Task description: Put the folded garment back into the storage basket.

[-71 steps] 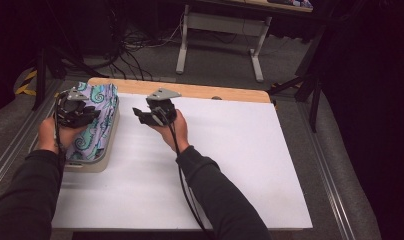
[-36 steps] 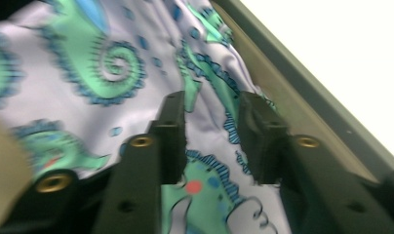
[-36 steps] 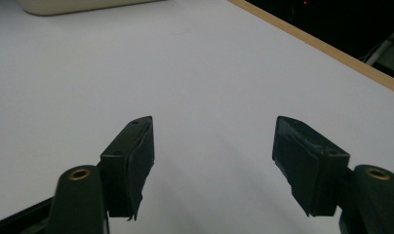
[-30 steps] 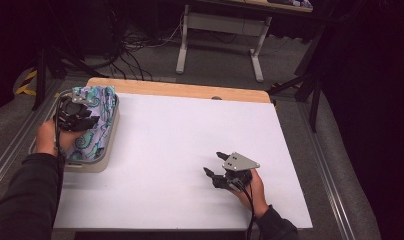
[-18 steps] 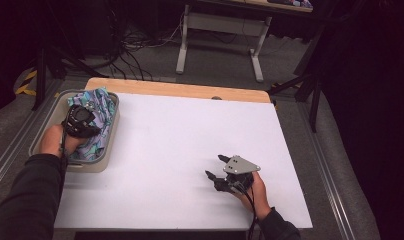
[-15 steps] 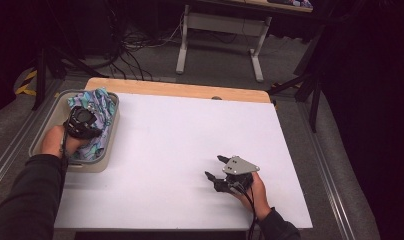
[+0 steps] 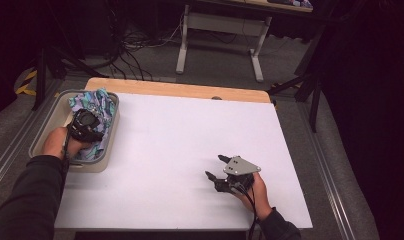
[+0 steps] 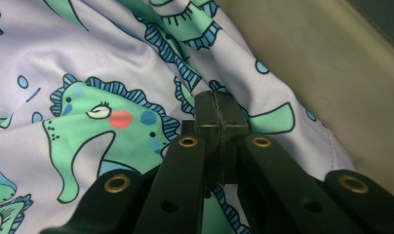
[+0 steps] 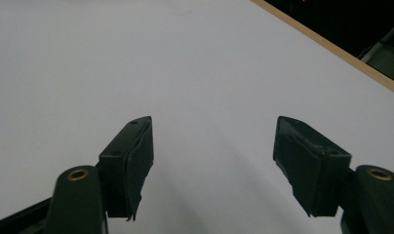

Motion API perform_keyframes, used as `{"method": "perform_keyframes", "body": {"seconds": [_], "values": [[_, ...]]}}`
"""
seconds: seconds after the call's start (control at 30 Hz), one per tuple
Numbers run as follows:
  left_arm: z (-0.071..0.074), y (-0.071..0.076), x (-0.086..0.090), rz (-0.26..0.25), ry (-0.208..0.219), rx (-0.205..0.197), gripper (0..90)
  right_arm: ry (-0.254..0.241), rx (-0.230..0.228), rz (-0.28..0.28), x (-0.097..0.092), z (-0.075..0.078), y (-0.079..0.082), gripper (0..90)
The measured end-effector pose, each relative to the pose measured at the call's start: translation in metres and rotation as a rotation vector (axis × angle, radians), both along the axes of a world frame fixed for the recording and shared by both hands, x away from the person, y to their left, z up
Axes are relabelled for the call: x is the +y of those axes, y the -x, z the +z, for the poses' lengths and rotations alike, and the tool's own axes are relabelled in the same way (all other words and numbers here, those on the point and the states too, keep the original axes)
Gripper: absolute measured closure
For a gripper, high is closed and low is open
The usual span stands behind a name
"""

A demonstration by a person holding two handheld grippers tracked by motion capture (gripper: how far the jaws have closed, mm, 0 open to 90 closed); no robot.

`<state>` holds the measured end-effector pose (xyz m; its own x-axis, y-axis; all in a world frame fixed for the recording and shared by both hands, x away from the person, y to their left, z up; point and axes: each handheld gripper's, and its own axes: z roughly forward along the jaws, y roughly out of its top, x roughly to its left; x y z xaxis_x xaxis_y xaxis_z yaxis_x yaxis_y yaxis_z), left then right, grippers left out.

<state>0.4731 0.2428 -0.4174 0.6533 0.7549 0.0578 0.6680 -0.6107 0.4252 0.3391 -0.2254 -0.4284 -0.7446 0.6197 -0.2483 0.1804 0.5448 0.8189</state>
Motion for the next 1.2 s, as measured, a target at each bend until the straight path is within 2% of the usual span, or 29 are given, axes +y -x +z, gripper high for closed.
{"method": "perform_keyframes", "body": {"seconds": [0.07,0.2,0.33,0.4,0.47,0.5,0.6,0.63,0.73,0.77,0.83,0.97,1.0,1.07,1.1,1.2], "values": [[0.001,0.0,0.0,0.003,0.0,-0.007,89.7,-0.003,0.0,-0.002,-0.001,0.001,0.0,31.9],[0.007,0.003,0.004,0.018,0.031,-0.061,89.6,-0.011,-0.01,-0.004,-0.002,0.003,0.001,31.9],[0.013,0.006,0.008,0.054,0.046,-0.136,89.6,-0.017,-0.017,-0.01,-0.003,0.005,0.002,31.9],[0.015,0.007,0.009,0.059,0.051,-0.141,89.6,-0.018,-0.02,-0.011,-0.003,0.005,0.002,31.8],[0.019,0.009,0.013,0.082,0.048,-0.174,89.5,-0.02,-0.02,-0.013,-0.004,0.006,0.003,31.8],[0.019,0.009,0.013,0.082,0.048,-0.174,89.5,-0.02,-0.02,-0.013,-0.004,0.006,0.003,31.8],[0.022,0.009,0.022,0.14,0.04,-0.212,89.5,-0.025,-0.024,-0.015,-0.005,0.006,0.003,31.7],[0.023,0.009,0.025,0.159,0.057,-0.22,89.5,-0.026,-0.022,-0.017,-0.005,0.006,0.003,31.7],[0.024,0.009,0.029,0.176,0.072,-0.226,89.5,-0.025,-0.021,-0.015,-0.005,0.006,0.003,31.7],[0.025,0.01,0.032,0.189,0.083,-0.243,89.5,-0.022,-0.022,-0.014,-0.005,0.006,0.003,31.7],[0.026,0.011,0.033,0.192,0.098,-0.255,89.4,-0.019,-0.025,-0.014,-0.004,0.006,0.003,31.6],[0.027,0.011,0.033,0.197,0.091,-0.272,89.4,-0.018,-0.032,-0.013,-0.005,0.006,0.003,32.0],[0.028,0.013,0.033,0.203,0.104,-0.282,89.4,-0.022,-0.041,-0.014,-0.005,0.007,0.004,32.0],[0.031,0.014,0.034,0.203,0.106,-0.312,89.4,-0.027,-0.053,-0.015,-0.006,0.008,0.005,31.9],[0.031,0.014,0.034,0.203,0.106,-0.312,89.4,-0.031,-0.057,-0.016,-0.006,0.008,0.005,31.9],[0.036,0.019,0.036,0.225,0.142,-0.367,89.4,-0.034,-0.061,-0.022,-0.008,0.008,0.006,31.6]]}}
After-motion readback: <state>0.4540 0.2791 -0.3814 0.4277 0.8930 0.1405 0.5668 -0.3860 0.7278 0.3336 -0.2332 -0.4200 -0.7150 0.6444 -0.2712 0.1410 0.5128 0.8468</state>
